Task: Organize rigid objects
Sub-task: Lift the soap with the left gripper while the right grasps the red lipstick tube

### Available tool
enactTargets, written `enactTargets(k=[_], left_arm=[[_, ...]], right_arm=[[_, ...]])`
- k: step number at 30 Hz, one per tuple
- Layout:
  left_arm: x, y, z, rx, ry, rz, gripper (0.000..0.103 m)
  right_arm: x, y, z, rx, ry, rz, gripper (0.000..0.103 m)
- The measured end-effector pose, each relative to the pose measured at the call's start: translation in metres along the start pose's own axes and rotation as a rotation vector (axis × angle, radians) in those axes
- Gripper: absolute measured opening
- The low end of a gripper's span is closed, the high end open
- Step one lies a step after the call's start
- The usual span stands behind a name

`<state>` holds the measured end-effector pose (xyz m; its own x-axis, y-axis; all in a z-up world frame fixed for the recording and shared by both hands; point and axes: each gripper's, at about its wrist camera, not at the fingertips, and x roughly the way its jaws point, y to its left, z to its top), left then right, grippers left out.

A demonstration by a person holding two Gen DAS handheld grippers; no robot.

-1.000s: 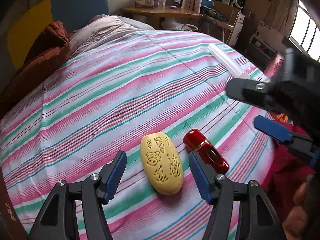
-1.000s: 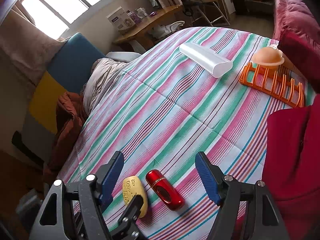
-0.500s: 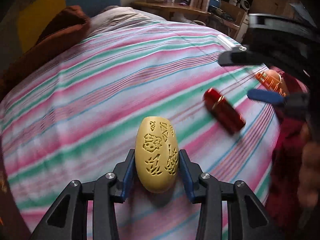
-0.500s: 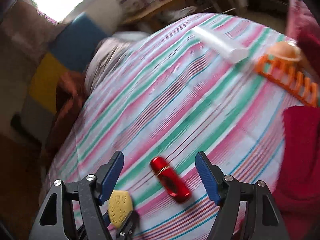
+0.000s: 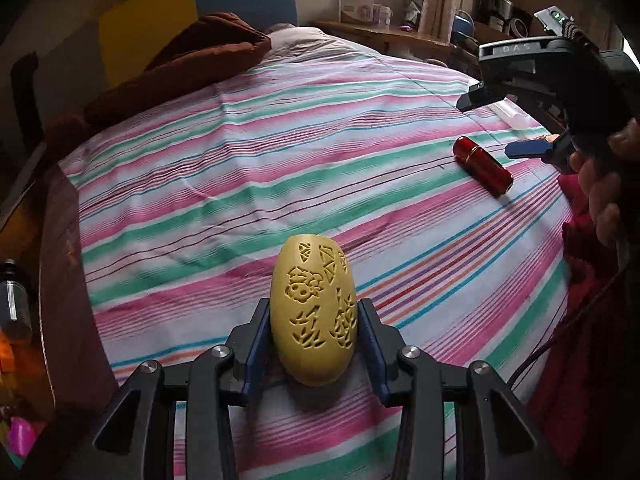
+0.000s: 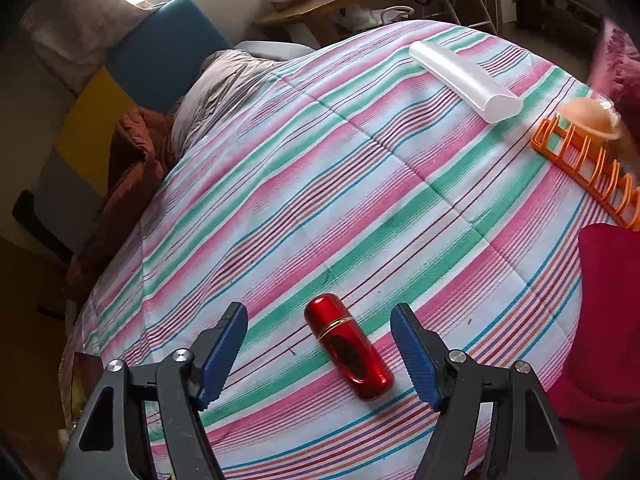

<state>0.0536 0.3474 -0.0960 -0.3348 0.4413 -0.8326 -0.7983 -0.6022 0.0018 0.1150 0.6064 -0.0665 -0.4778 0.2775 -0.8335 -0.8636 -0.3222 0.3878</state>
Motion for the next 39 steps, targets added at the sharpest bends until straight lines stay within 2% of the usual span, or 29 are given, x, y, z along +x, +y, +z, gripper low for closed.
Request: enactTargets(k=[1,13,30,39], left_arm=[[-0.001,0.000,-0.001,0.001,-0.005,0.001,0.042],[-0.002,0.005,-0.007,-0.015,-0.037,-0.017,0.042],[-0.002,0.005,-0.012,-0.013,-0.054,-0.019,0.042],[0.000,0.006,-0.012,-0.008,-0.064,-0.024,0.042]], right_arm=[[0.000,0.000,0.000,0.051,-0.022,-0.031,0.075],[0.007,0.001,0.001,0.032,-0.008,-0.081,0.075],[0.016,0.006,-0.005,0.025,0.040,-0.065,0.075],[0.012,0.003,-0.006,0.064,0.016,-0.043,0.075]])
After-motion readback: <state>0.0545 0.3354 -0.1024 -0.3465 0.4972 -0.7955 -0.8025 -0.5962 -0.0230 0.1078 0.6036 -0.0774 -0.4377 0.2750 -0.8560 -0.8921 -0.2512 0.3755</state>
